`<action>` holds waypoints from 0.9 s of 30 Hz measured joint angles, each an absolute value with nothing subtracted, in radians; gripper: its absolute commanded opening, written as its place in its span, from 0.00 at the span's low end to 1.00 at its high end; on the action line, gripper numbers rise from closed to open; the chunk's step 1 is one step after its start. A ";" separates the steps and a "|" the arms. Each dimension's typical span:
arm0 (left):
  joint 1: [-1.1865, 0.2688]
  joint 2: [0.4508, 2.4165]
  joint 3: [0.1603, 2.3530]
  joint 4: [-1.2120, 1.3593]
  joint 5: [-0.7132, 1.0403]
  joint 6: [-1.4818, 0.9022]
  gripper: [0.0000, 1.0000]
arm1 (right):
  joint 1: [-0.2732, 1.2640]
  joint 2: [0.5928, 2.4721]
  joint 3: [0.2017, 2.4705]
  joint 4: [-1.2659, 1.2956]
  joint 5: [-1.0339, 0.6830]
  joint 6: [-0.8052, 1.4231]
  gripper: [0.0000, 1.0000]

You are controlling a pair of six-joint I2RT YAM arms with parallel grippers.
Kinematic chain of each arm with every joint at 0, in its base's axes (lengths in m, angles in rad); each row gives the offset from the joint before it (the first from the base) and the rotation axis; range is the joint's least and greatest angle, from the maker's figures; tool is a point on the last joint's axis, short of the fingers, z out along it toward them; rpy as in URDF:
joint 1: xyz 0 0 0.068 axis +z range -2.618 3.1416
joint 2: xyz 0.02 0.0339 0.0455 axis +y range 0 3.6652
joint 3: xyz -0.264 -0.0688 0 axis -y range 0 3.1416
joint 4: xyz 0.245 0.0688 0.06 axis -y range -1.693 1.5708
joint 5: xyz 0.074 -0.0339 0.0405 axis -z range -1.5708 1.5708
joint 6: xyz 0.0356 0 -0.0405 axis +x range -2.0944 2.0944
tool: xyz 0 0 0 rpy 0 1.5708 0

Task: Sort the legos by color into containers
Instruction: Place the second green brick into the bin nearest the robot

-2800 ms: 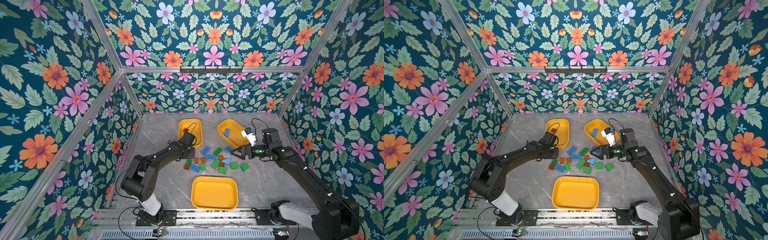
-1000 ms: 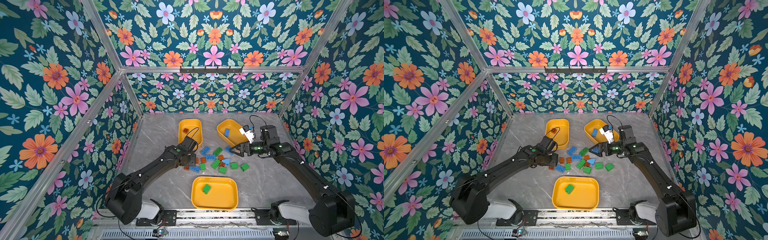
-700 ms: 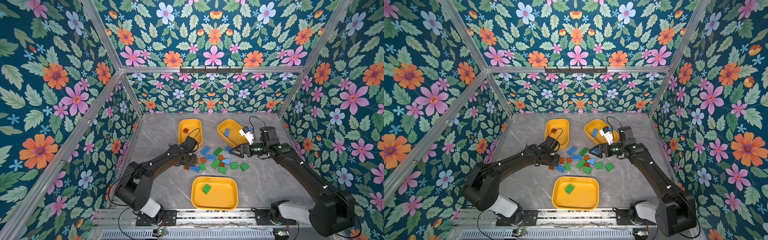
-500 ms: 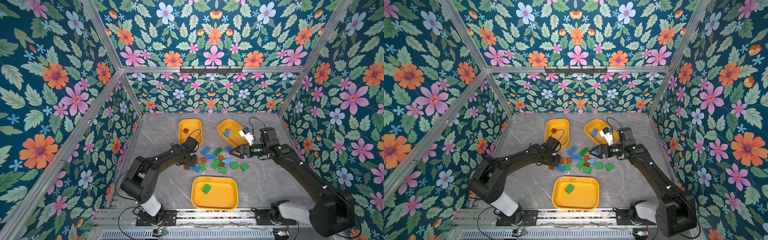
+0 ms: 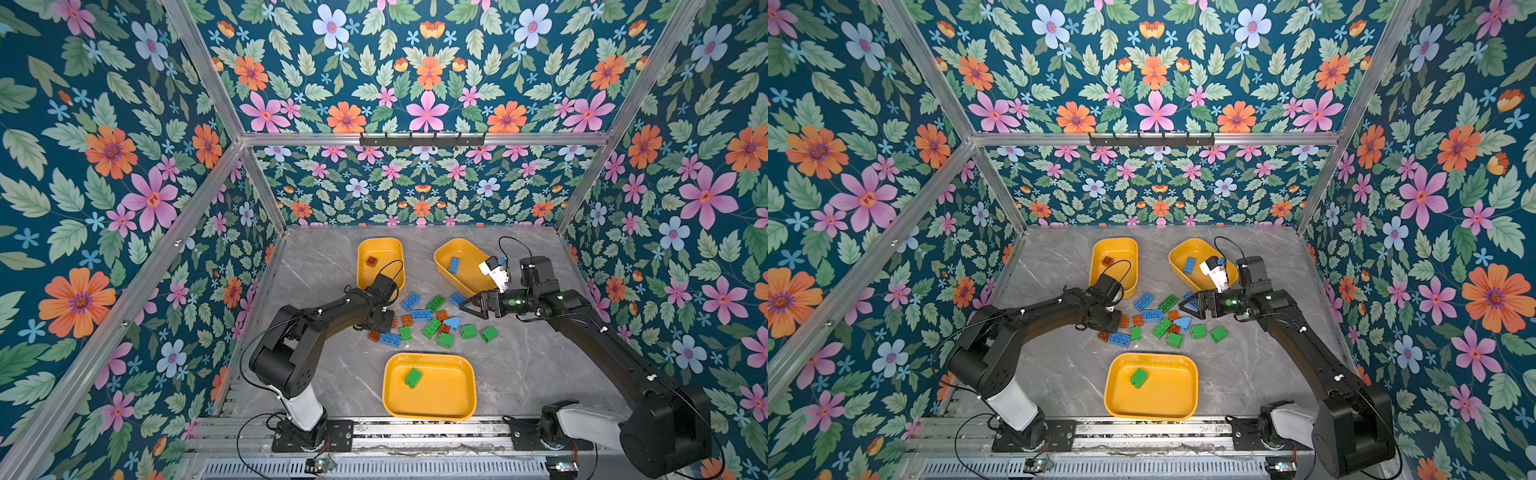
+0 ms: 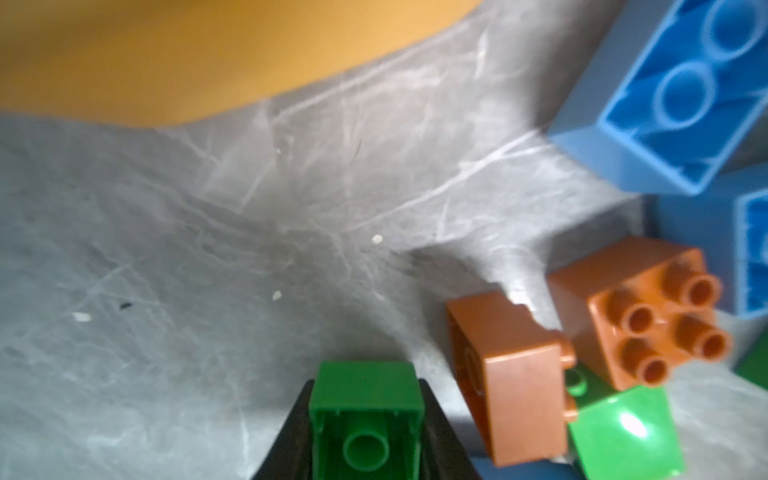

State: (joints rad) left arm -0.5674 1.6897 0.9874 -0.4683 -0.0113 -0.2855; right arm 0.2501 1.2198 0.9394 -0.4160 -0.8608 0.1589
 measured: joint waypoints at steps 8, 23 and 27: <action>-0.562 1.609 1.070 -0.536 0.009 -0.284 0.31 | 0.250 1.219 0.939 -0.418 -0.858 0.155 0.99; -0.841 1.286 1.047 -0.709 0.188 -0.464 0.28 | 0.244 1.225 0.967 -0.443 -0.842 0.136 0.99; -0.913 1.227 0.954 -0.739 0.211 -0.553 0.29 | 0.243 1.237 0.983 -0.459 -0.842 0.120 0.99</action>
